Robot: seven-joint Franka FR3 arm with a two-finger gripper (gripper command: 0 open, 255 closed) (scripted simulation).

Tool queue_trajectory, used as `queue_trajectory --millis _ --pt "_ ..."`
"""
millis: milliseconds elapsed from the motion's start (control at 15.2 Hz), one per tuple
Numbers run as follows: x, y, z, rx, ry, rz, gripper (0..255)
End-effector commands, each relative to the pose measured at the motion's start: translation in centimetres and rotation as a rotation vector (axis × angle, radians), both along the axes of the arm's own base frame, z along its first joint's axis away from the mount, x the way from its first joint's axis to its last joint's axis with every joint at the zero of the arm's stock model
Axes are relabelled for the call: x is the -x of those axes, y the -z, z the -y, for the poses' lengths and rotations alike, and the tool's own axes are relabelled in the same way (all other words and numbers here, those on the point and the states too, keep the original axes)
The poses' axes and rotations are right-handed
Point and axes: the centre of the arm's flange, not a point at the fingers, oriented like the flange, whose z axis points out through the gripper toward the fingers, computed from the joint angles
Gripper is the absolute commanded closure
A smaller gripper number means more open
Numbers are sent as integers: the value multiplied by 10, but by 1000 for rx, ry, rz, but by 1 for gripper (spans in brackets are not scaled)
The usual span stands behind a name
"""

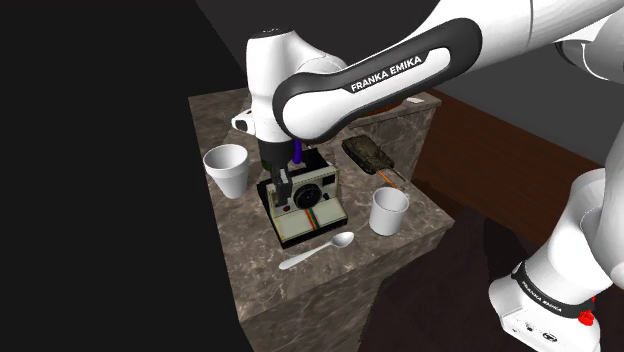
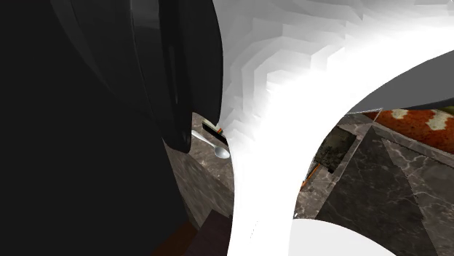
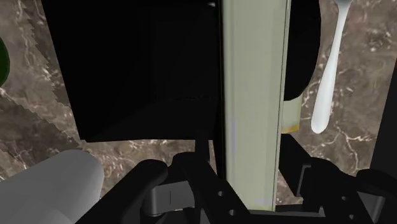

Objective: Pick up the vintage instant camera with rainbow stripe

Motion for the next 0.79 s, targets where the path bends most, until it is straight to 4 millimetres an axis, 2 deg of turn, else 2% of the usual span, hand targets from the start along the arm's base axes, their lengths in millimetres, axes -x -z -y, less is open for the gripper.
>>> queue_trajectory --millis 0,726 --pt "0 1 0 0 0 -1 255" --pt "0 -57 0 0 0 -1 255"
